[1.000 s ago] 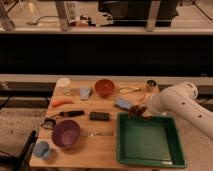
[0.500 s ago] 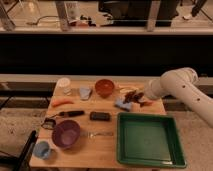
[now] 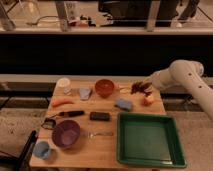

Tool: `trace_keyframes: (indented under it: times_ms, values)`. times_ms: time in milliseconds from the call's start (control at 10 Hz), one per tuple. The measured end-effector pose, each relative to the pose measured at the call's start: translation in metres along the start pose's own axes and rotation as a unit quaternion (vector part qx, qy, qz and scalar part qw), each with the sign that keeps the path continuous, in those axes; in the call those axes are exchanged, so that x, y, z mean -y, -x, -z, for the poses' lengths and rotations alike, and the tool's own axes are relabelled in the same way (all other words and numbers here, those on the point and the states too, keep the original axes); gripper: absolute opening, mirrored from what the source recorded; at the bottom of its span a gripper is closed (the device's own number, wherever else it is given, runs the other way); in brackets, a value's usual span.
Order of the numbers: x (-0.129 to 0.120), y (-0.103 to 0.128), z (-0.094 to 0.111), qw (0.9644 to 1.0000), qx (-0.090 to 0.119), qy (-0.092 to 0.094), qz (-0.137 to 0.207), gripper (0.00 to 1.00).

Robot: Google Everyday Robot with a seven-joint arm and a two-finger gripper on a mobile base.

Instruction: Place grapes in metal cup

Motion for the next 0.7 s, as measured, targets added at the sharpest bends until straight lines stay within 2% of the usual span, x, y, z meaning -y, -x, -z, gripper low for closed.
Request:
trace_keyframes:
  times_ms: [300,600,700]
  values:
    - [0.029,-0.02,-0.017,1.0,-0.005,-0.008,0.002,0.0]
    - [0.036,-0.02,-0.026,0.9989,-0.033,-0.026,0.018,0.0]
    - [0.033,-0.024,-0.024,0.9977,-0.052,-0.034,0.027,0.0]
